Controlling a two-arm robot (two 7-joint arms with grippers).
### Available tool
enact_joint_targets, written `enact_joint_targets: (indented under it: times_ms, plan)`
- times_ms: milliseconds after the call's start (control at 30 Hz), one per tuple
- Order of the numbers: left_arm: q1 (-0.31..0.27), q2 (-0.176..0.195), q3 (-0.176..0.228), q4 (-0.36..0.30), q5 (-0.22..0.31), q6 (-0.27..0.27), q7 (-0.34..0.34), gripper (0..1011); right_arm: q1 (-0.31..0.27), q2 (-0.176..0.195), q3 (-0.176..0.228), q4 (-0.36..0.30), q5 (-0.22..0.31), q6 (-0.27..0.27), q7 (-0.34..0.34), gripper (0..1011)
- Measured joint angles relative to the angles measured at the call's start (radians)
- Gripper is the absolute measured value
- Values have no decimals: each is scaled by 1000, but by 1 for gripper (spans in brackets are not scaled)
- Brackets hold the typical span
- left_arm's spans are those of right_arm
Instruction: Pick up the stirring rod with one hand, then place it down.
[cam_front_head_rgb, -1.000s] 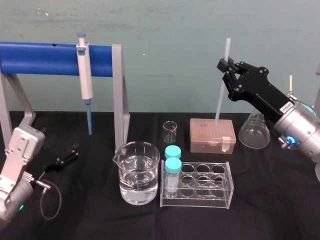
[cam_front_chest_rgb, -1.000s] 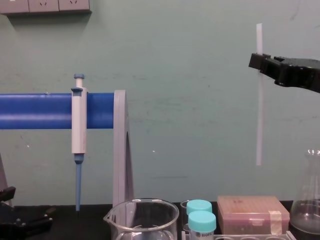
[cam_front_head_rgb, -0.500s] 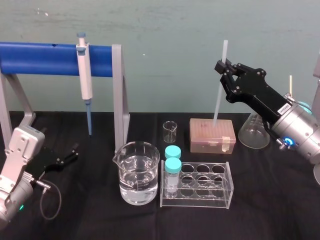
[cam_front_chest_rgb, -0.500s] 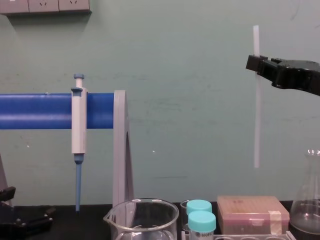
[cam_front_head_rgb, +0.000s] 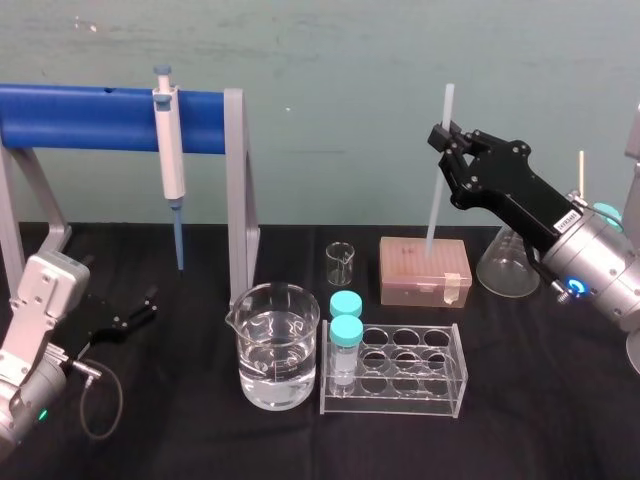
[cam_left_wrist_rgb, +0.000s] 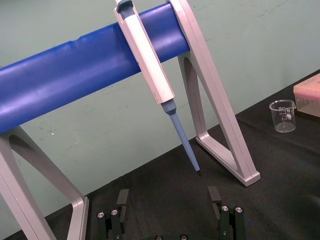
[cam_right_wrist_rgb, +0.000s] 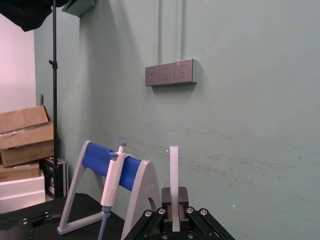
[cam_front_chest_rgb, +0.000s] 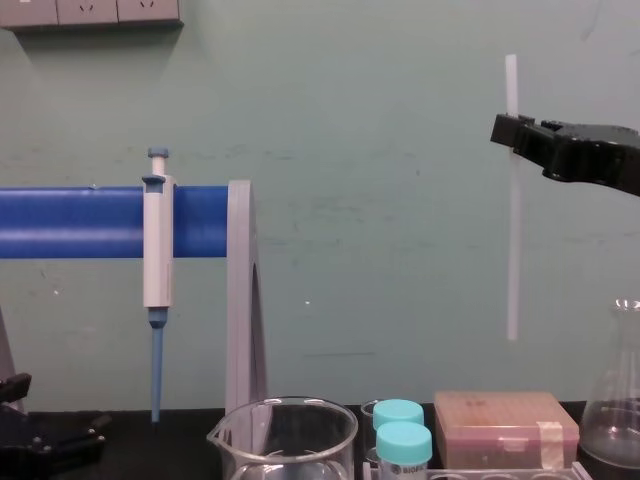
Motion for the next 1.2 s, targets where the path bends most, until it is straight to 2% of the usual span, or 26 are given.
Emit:
enact_joint_targets:
  times_ms: [1200]
  plan:
    - [0,0,0,0,0,0,0,1000,-1,9,-4,2,10,2,10,69]
